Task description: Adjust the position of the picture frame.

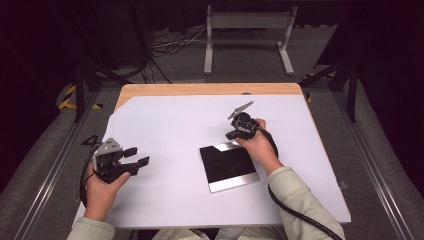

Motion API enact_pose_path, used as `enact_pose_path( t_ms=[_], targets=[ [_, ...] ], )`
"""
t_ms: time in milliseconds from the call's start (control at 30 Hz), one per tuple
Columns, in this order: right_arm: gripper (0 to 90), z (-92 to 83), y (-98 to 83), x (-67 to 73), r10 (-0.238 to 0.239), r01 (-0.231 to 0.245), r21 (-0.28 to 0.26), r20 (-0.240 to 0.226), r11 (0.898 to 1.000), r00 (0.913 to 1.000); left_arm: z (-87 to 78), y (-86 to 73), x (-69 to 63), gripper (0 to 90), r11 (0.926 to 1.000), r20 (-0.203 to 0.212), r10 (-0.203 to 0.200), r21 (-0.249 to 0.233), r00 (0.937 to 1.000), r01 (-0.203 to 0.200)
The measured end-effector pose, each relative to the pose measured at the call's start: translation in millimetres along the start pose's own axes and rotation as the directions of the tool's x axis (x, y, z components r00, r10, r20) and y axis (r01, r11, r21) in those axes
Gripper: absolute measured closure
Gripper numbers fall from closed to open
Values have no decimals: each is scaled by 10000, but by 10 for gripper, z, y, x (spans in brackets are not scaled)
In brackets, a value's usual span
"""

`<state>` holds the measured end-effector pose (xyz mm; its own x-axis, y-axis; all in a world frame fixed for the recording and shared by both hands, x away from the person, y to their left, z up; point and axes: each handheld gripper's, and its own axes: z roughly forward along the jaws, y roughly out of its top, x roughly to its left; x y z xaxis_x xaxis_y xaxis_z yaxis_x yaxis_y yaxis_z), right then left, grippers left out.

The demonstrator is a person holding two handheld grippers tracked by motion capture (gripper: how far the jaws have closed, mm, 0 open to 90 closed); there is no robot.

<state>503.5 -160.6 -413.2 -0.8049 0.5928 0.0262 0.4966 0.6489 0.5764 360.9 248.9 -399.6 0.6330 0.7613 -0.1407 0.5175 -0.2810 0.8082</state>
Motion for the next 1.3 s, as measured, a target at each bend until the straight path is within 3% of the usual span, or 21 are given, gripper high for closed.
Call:
enact_pose_path(
  t_ms=[267,667,1300],
  targets=[
    [900,92,-12,1,203,-201,226,-83,9995,9998,15,1,1,383,10000,14,37,64,10000,-37],
    [900,145,9,22,33,-31,335,-57,9994,10000,34,0,-7,382,9999,23,66,148,10000,-66],
    [900,209,105,193,-711,720,176,-513,9972,9962,49,1,-9,380,9998,77,50,170,10000,-51]
  ],
)
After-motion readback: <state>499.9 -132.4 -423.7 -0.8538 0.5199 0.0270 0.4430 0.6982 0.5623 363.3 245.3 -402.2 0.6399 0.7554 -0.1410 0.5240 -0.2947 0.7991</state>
